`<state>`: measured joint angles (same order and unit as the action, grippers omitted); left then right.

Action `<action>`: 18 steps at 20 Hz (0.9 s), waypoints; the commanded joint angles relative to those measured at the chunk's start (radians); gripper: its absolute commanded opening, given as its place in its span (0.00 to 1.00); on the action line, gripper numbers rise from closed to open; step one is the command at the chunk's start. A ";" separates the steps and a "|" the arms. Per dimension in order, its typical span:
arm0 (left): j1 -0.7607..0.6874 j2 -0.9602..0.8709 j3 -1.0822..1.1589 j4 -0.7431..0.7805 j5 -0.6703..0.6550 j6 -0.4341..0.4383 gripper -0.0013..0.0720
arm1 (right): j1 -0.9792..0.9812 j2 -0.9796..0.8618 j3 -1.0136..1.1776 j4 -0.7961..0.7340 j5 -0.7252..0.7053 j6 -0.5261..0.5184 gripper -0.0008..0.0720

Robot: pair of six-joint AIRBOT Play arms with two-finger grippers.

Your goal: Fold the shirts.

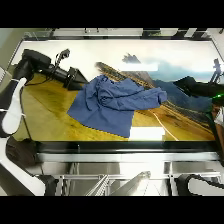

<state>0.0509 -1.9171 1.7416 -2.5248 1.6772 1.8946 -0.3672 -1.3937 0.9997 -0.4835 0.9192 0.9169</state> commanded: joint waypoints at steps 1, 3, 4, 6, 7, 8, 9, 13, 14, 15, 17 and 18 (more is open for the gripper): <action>0.067 0.161 -0.305 0.163 0.019 -0.031 0.99 | -0.022 -0.021 0.044 -0.099 0.036 0.084 0.65; 0.108 0.272 -0.511 0.269 -0.092 -0.031 0.99 | -0.022 -0.031 0.044 -0.098 0.040 0.084 0.65; 0.138 0.320 -0.605 0.288 -0.150 -0.031 0.99 | -0.022 -0.037 0.044 -0.098 0.040 0.096 0.65; 0.208 0.384 -0.743 0.276 -0.286 -0.033 0.99 | -0.022 -0.048 0.044 -0.097 0.040 0.105 0.65; 0.240 0.396 -0.784 0.271 -0.348 -0.034 0.99 | -0.021 -0.052 0.044 -0.097 0.045 0.105 0.65; 0.272 0.397 -0.809 0.271 -0.393 -0.037 0.99 | -0.021 -0.054 0.044 -0.097 0.056 0.105 0.65; 0.299 0.388 -0.819 0.270 -0.415 -0.037 0.99 | -0.021 -0.054 0.044 -0.097 0.064 0.105 0.65; 0.354 0.298 -0.764 0.196 -0.417 0.007 0.98 | -0.021 -0.054 0.044 -0.097 0.077 0.104 0.65; 0.347 0.267 -0.743 0.127 -0.408 0.035 0.97 | -0.021 -0.054 0.044 -0.097 0.077 0.104 0.65; 0.332 0.240 -0.726 0.063 -0.404 0.062 0.97 | -0.021 -0.054 0.044 -0.097 0.077 0.104 0.65; 0.267 0.180 -0.675 0.016 -0.403 0.077 0.97 | -0.021 -0.054 0.044 -0.097 0.077 0.105 0.65; 0.225 0.153 -0.650 0.017 -0.402 0.077 0.97 | -0.021 -0.055 0.044 -0.097 0.078 0.105 0.65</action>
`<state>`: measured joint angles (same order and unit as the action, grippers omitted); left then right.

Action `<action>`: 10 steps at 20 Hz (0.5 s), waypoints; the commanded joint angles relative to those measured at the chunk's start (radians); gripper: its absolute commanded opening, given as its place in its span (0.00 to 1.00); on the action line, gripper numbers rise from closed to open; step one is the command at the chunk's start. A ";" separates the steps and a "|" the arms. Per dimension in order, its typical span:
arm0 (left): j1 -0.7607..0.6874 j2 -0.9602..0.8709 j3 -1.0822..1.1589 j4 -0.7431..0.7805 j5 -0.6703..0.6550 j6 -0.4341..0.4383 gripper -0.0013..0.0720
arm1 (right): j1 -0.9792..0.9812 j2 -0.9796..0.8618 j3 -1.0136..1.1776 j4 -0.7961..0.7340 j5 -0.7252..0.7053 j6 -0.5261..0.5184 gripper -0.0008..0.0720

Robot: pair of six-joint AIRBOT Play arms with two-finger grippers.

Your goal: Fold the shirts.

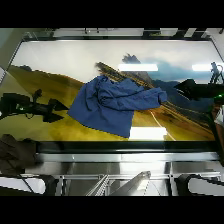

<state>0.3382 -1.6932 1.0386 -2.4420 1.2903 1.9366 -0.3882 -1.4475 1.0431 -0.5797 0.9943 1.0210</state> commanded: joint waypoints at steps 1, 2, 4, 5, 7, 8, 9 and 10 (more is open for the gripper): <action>-0.102 -0.103 0.080 -0.068 -0.016 0.035 0.97 | 0.000 -0.002 0.000 -0.001 0.003 0.001 0.65; -0.142 -0.132 0.109 -0.071 -0.013 0.035 0.97 | 0.000 -0.002 0.000 -0.001 0.007 0.001 0.65; -0.207 -0.182 0.169 -0.071 -0.005 0.034 0.95 | 0.000 -0.004 0.000 -0.005 0.008 0.001 0.65; -0.233 -0.200 0.198 -0.069 0.003 0.034 0.56 | -0.001 -0.011 0.000 -0.005 0.009 0.001 0.65; -0.255 -0.226 0.247 -0.063 0.041 0.037 0.04 | -0.002 -0.043 0.000 -0.021 0.011 0.019 0.75; -0.259 -0.232 0.263 -0.063 0.060 0.037 0.04 | 0.000 -0.068 0.000 -0.029 0.021 0.040 0.85; -0.258 -0.232 0.270 -0.063 0.066 0.034 0.04 | 0.002 -0.102 0.000 -0.030 0.042 0.043 0.85; -0.256 -0.230 0.275 -0.064 0.072 0.031 0.04 | 0.005 -0.135 0.001 -0.030 0.054 0.042 0.85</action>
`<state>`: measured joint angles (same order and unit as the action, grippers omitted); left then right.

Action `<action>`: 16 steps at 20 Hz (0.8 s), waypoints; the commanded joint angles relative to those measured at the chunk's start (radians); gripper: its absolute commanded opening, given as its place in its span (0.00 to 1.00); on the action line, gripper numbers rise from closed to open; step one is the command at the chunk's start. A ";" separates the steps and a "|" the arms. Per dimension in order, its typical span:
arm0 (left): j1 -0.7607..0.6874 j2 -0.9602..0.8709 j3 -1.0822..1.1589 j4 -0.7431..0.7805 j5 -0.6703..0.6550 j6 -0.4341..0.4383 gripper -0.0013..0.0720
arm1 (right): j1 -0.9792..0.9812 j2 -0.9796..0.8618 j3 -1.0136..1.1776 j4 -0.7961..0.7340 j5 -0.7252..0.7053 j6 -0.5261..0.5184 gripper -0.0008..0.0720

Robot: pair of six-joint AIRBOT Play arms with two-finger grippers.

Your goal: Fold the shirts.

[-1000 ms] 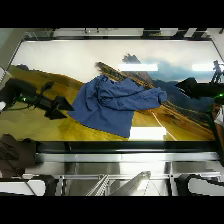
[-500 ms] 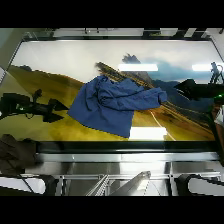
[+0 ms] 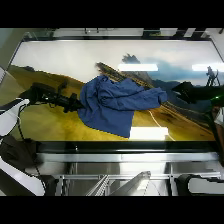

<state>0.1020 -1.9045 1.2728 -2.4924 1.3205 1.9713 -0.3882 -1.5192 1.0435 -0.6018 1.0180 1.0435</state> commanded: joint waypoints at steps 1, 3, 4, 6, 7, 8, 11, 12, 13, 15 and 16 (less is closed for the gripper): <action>-0.016 -0.019 0.043 -0.014 0.049 -0.010 0.04 | 0.011 -0.097 0.000 -0.006 0.036 0.019 0.85; -0.012 -0.019 0.043 -0.014 0.068 -0.010 0.04 | 0.034 -0.157 0.000 -0.004 0.038 0.019 0.85; -0.012 -0.019 0.043 -0.014 0.073 -0.018 0.04 | 0.050 -0.177 0.000 0.001 0.038 0.019 0.85; -0.012 -0.019 0.043 -0.014 0.078 -0.018 0.04 | 0.095 -0.205 0.005 0.029 0.038 0.011 0.83; -0.012 -0.019 0.043 -0.014 0.078 -0.021 0.04 | 0.119 -0.213 0.008 0.057 0.037 -0.002 0.83; -0.012 -0.019 0.043 -0.016 0.079 -0.021 0.04 | 0.143 -0.217 0.013 0.086 0.037 -0.008 0.81; -0.012 -0.019 0.043 -0.016 0.095 -0.021 0.04 | 0.193 -0.220 0.042 0.191 0.038 -0.055 0.29; -0.012 -0.019 0.043 -0.016 0.101 -0.020 0.04 | 0.199 -0.220 0.055 0.231 0.050 -0.077 0.08; -0.012 -0.019 0.049 -0.014 0.109 -0.020 0.04 | 0.198 -0.220 0.071 0.274 0.077 -0.107 0.05; -0.010 -0.011 0.085 -0.017 0.163 -0.020 0.04 | 0.190 -0.206 0.092 0.340 0.153 -0.140 0.04; -0.010 0.010 0.115 -0.016 0.211 -0.019 0.04 | 0.184 -0.182 0.092 0.365 0.193 -0.170 0.04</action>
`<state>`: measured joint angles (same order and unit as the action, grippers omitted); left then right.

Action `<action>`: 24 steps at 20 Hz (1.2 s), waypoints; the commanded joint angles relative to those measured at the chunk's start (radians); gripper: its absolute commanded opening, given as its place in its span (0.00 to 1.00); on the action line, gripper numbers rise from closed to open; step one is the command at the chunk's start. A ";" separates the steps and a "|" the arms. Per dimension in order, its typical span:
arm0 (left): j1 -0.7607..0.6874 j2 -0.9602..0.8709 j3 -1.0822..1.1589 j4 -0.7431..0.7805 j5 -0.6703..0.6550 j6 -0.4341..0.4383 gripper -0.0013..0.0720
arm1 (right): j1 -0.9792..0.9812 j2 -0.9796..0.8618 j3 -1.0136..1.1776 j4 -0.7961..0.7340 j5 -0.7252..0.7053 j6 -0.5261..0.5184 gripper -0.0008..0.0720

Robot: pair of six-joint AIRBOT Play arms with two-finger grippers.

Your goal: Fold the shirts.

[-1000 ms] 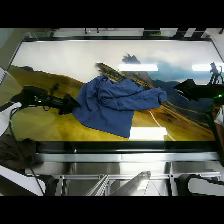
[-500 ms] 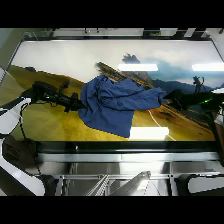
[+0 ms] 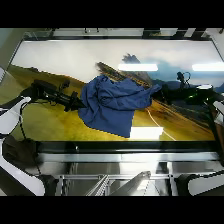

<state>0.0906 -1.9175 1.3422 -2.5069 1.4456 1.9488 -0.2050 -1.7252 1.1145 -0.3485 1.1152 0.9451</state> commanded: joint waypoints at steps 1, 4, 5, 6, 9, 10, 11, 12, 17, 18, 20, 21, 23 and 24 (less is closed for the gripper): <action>0.006 0.051 0.075 -0.002 0.129 0.003 0.04 | -0.008 0.066 0.020 0.125 0.134 -0.090 0.04; 0.022 0.219 0.196 -0.010 0.244 0.033 0.04 | -0.024 0.291 0.019 0.179 0.248 -0.144 0.04; 0.026 0.291 0.248 -0.010 0.279 0.034 0.04 | -0.024 0.396 0.019 0.214 0.265 -0.158 0.04; 0.031 0.366 0.309 -0.012 0.314 0.034 0.04 | -0.024 0.514 0.019 0.254 0.261 -0.165 0.04; 0.042 0.615 0.496 -0.057 0.323 0.082 0.05 | -0.029 0.945 0.020 0.352 0.055 -0.195 0.05; 0.051 0.689 0.569 -0.057 0.305 0.101 0.05 | -0.033 1.096 0.020 0.329 -0.073 -0.199 0.05; 0.070 0.754 0.648 -0.052 0.275 0.101 0.05 | -0.032 1.222 0.020 0.267 -0.205 -0.197 0.05; 0.098 0.800 0.722 -0.051 0.246 0.104 0.05 | -0.032 1.334 0.020 0.177 -0.315 -0.171 0.05; 0.217 0.866 0.704 -0.051 0.200 0.111 0.05 | -0.032 1.413 0.002 -0.064 -0.346 0.103 0.05; 0.210 0.838 0.650 -0.050 0.199 0.126 0.05 | -0.032 1.358 -0.023 -0.063 -0.328 0.108 0.05; 0.166 0.727 0.577 -0.042 0.206 0.137 0.05 | -0.030 1.221 -0.087 -0.063 -0.325 0.111 0.05; 0.136 0.657 0.551 -0.016 0.208 0.140 0.05 | -0.030 1.142 -0.120 -0.063 -0.326 0.110 0.05; 0.059 0.485 0.511 0.021 0.207 0.146 0.05 | -0.029 0.964 -0.190 -0.063 -0.324 0.110 0.05; 0.021 0.385 0.505 0.038 0.208 0.149 0.05 | -0.021 0.864 -0.223 -0.063 -0.322 0.109 0.05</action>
<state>0.1898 -1.3376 1.8961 -2.5141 1.6501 2.0819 -0.2337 -0.6495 0.9756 -0.3958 0.7918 1.0348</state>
